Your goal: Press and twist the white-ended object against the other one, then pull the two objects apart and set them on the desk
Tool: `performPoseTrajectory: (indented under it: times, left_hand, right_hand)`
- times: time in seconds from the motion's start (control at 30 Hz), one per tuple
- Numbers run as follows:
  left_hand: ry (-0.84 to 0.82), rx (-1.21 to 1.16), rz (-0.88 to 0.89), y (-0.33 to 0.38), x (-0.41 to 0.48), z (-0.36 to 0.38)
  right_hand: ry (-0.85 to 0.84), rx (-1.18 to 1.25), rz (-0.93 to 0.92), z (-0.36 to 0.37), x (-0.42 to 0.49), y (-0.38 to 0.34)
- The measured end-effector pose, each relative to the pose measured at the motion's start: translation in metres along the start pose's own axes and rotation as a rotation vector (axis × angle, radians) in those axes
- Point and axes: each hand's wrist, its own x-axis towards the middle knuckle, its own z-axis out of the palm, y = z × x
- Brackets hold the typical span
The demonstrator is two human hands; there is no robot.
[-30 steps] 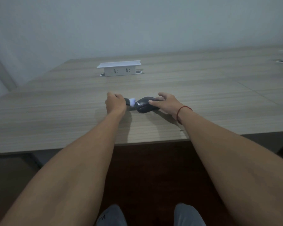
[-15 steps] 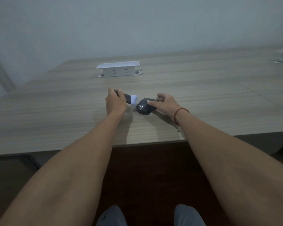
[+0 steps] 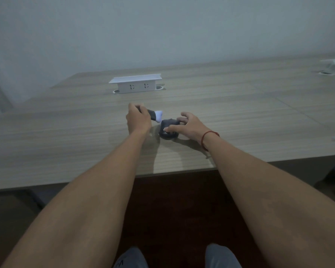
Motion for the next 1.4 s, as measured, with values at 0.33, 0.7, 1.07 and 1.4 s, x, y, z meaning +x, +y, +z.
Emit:
performPoseTrajectory:
  times: [0.33, 0.7, 1.07, 1.4]
  left_hand:
    - [-0.046, 0.203, 0.079, 0.004, 0.004, 0.014]
    - [-0.002, 0.230, 0.073, 0.008, 0.006, 0.016]
    - [0.158, -0.113, -0.037, -0.019, 0.002, -0.008]
    - [0.001, 0.041, -0.104, -0.025, 0.005, -0.006]
  right_hand:
    - [-0.082, 0.023, -0.003, -0.005, -0.005, -0.003]
    - [-0.050, -0.005, 0.024, -0.005, -0.005, -0.002]
    - [0.190, -0.347, -0.104, 0.016, -0.005, 0.001]
    - [0.386, -0.404, -0.103, 0.024, -0.010, 0.002]
